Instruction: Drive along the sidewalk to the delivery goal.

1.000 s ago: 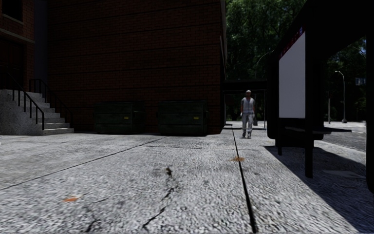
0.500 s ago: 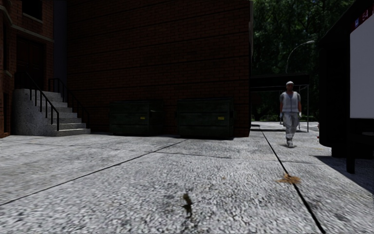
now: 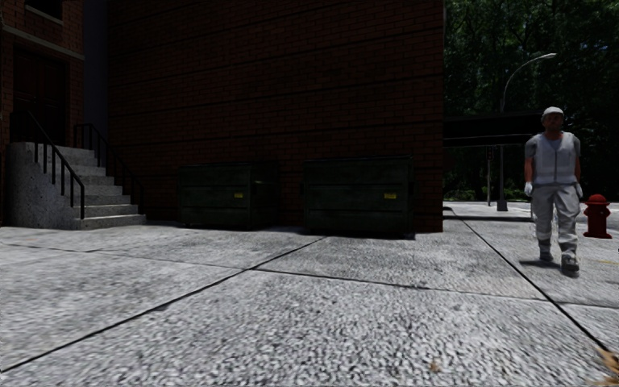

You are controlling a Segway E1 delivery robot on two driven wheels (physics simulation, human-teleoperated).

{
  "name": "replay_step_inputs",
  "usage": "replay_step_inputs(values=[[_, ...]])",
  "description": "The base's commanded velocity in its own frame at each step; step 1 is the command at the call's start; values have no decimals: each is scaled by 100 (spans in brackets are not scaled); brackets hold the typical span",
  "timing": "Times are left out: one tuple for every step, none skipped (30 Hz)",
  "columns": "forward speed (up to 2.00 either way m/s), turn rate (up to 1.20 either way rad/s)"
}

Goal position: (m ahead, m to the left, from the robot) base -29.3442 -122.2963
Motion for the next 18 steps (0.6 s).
replay_step_inputs(values=[[200, -27], [200, -39], [200, -43], [200, -43], [200, -42], [200, -42], [200, -42], [200, -42], [200, -42], [200, -42], [200, -42], [200, -42], [200, -42], [200, -42], [200, -42], [200, -42], [200, -42], [200, -42]])
